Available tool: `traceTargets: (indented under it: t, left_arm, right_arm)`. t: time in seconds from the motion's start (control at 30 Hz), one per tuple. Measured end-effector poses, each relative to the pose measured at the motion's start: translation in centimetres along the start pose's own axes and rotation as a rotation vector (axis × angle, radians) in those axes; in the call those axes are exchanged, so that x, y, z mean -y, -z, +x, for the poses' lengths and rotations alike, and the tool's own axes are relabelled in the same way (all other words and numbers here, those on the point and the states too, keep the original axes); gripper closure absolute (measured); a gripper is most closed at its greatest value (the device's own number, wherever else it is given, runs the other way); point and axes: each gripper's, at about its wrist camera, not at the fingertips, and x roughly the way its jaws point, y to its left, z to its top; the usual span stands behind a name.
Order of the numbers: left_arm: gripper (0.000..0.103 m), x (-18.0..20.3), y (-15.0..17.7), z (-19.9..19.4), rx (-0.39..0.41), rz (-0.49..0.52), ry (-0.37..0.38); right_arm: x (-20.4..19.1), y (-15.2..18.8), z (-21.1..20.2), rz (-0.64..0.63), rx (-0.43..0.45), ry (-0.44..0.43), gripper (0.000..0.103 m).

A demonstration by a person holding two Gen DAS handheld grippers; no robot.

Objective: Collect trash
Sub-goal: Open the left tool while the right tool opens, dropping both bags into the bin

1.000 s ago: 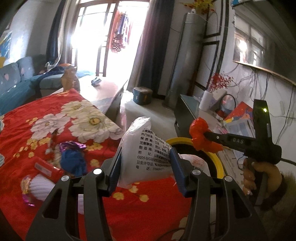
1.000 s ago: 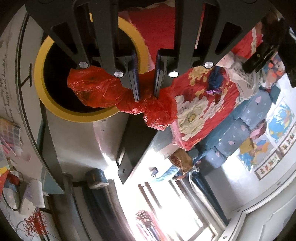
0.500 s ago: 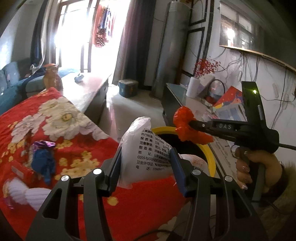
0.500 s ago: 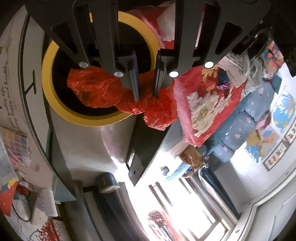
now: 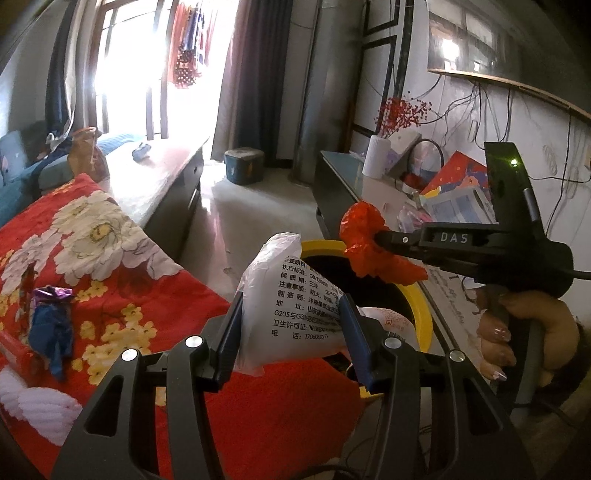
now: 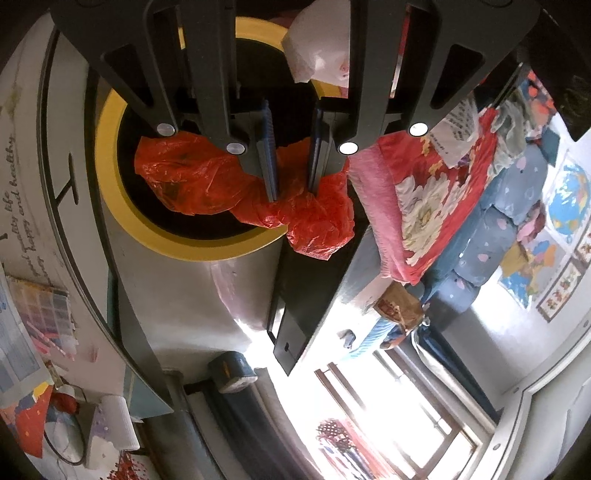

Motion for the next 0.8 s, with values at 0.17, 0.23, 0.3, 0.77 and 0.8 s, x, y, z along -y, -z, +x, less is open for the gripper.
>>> traceTargets:
  t: [0.17, 0.23, 0.3, 0.77, 0.8]
  left_arm:
    - [0.052, 0.0, 0.0, 1.1, -0.011, -0.011, 0.014]
    - [0.048, -0.2, 0.0, 1.7, -0.036, -0.027, 0.038]
    - [0.030, -0.7, 0.2, 1.8, -0.043, -0.061, 0.062]
    - [0.007, -4.2, 0.4, -0.6, -0.004, -0.185, 0.022]
    - [0.007, -4.5, 0.4, -0.9, 0.002, -0.191, 0.015]
  right_arm:
    - [0.6, -0.2, 0.2, 0.018, 0.001, 0.006, 0.086]
    - [0.9, -0.2, 0.2, 0.032, -0.003, 0.005, 0.083]
    - [1.1, -0.3, 0.2, 0.040, 0.001, 0.008, 0.072]
    - [0.0, 0.1, 0.1, -0.010, 0.016, 0.048, 0.052]
    - [-0.2, 0.1, 0.1, -0.017, 0.016, 0.047, 0.052]
